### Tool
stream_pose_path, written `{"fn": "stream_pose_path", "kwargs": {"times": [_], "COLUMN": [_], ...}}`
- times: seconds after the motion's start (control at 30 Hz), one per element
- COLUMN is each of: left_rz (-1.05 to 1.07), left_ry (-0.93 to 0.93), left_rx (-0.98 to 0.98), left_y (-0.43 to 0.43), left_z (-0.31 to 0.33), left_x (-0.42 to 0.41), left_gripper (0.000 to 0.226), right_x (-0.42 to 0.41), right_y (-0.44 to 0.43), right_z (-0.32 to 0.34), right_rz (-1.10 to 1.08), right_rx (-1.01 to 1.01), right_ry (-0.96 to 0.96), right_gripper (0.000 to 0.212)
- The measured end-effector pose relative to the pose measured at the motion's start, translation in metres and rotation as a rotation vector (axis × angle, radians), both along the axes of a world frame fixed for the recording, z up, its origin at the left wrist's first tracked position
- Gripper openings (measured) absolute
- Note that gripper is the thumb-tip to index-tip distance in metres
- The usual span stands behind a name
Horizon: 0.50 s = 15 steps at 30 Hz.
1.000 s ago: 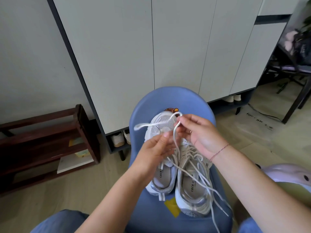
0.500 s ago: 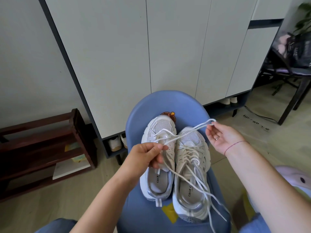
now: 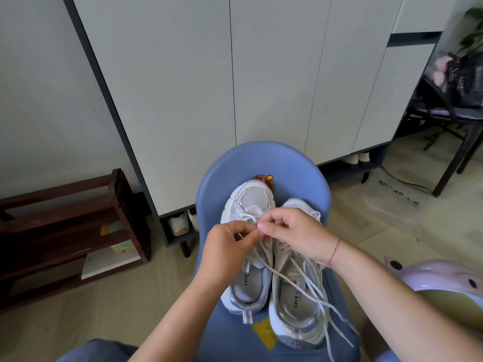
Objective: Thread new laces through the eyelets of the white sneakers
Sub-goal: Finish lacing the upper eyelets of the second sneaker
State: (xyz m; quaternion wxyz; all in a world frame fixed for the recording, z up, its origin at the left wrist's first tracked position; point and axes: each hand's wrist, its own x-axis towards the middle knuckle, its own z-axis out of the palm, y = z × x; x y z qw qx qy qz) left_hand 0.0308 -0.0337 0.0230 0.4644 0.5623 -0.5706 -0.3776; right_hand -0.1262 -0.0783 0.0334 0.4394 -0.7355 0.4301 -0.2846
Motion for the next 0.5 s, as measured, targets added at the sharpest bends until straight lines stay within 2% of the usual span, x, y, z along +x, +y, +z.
{"fn": "stream_pose_path", "kwargs": {"times": [0.13, 0.23, 0.37, 0.43, 0.5], "left_rz": [0.056, 0.075, 0.063, 0.046, 0.038], "left_ry": [-0.038, -0.080, -0.154, -0.193, -0.199], "left_rx": [-0.008, -0.003, -0.025, -0.046, -0.050], "left_y": [-0.006, -0.010, -0.013, -0.013, -0.014], "left_z": [-0.008, -0.013, -0.014, -0.015, -0.014], "left_x": [-0.001, 0.000, -0.001, -0.003, -0.004], "left_gripper": [0.015, 0.017, 0.013, 0.016, 0.020], "right_x": [-0.009, -0.021, -0.043, -0.056, -0.074], "right_y": [-0.007, -0.015, -0.027, -0.030, -0.033], "right_z": [0.000, 0.001, 0.001, 0.009, 0.020], "right_rz": [-0.001, -0.087, -0.397, -0.537, -0.649], "right_rx": [0.076, 0.057, -0.058, -0.138, -0.165], "right_ry": [-0.039, 0.052, 0.238, 0.217, 0.119], "right_gripper": [0.009, 0.010, 0.016, 0.021, 0.020]}}
